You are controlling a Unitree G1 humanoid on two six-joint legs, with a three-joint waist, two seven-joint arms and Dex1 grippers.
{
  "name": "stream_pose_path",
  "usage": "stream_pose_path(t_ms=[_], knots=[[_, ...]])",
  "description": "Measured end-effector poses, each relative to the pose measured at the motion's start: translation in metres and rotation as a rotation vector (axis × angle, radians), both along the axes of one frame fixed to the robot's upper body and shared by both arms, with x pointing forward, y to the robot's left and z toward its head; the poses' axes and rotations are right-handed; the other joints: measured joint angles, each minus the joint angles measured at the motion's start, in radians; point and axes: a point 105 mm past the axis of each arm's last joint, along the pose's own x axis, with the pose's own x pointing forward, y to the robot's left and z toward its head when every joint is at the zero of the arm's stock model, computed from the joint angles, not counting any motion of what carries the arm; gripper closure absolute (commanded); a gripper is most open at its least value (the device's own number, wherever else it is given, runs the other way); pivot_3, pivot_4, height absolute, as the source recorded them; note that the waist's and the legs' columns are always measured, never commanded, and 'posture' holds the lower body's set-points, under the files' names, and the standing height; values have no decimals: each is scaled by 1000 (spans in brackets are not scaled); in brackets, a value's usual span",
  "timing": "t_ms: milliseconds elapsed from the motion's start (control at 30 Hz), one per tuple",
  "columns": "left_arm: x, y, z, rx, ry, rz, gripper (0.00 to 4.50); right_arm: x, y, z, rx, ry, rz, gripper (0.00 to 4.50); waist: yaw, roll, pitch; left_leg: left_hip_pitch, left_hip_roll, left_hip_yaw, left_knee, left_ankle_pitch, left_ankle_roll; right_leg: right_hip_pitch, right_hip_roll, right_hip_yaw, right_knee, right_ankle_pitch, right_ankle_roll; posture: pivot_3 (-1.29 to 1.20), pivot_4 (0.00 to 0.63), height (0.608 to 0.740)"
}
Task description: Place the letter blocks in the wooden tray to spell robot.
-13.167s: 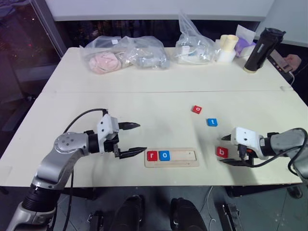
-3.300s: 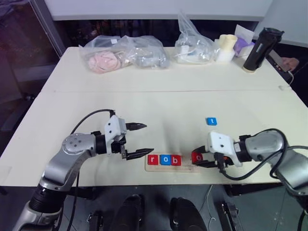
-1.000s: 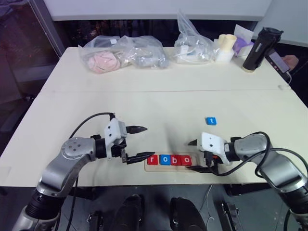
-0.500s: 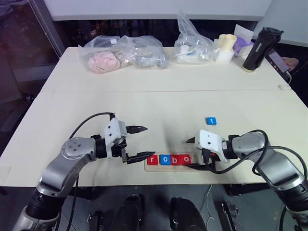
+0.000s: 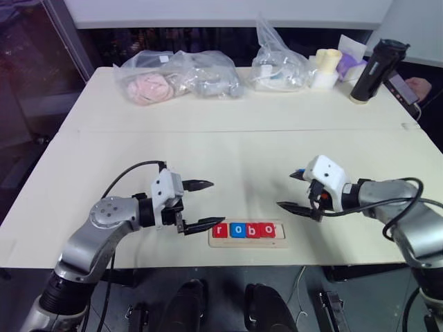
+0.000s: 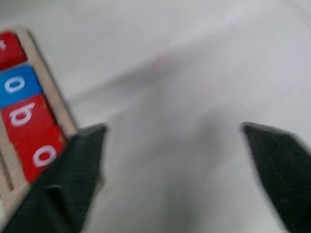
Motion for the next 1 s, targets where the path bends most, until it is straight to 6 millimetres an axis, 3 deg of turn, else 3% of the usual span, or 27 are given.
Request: stream_pose_path(t_ms=[100, 200, 367, 467, 733, 833, 1000], knots=[[0, -3, 3, -7, -10, -12, 0, 31, -25, 7, -8, -102, -237, 28, 2, 0, 0, 1, 0, 0, 0, -1, -2, 0, 0, 0, 1, 2, 0, 0, 150, 738], [3, -1, 0, -4, -1, -2, 0, 41, -32, 7, 27, -134, -375, 28, 4, 0, 0, 0, 0, 0, -1, 1, 0, -1, 1, 0, 1, 1, 0, 0, 150, 738], [4, -1, 0, -1, 0, 1, 0, 44, -43, -14, 118, -45, -633, 28, 4, 0, 0, -1, 0, 0, -1, 1, 0, -1, 1, 0, 0, 1, 1, 0, 150, 738], [4, 0, -1, 4, -3, 2, 0, 41, -40, -33, 198, 59, -742, 28, 3, 0, 0, 0, 0, 0, 0, 1, 1, -1, 1, 0, 2, 2, 1, 0, 150, 738], [3, -1, -1, 6, -3, -6, 0, 44, -35, -35, 244, 92, -807, 28, -2, 1, -1, 3, 0, 0, 0, 1, 1, 0, 2, 0, 3, 1, 1, 0, 150, 738], [2, -1, -1, 8, -3, -12, 0, 49, -31, -37, 287, 116, -823, 920, -6, 0, -1, 4, 0, 0, 0, 1, 1, 1, 2, 0, 4, 2, 1, 0, 150, 738], [2, -1, -1, 7, -4, -14, 0, 53, -26, -37, 301, 123, -814, 3361, -2, 1, -1, 4, 0, 0, 0, 1, 1, 1, 2, 0, 4, 1, 1, 0, 150, 738]])
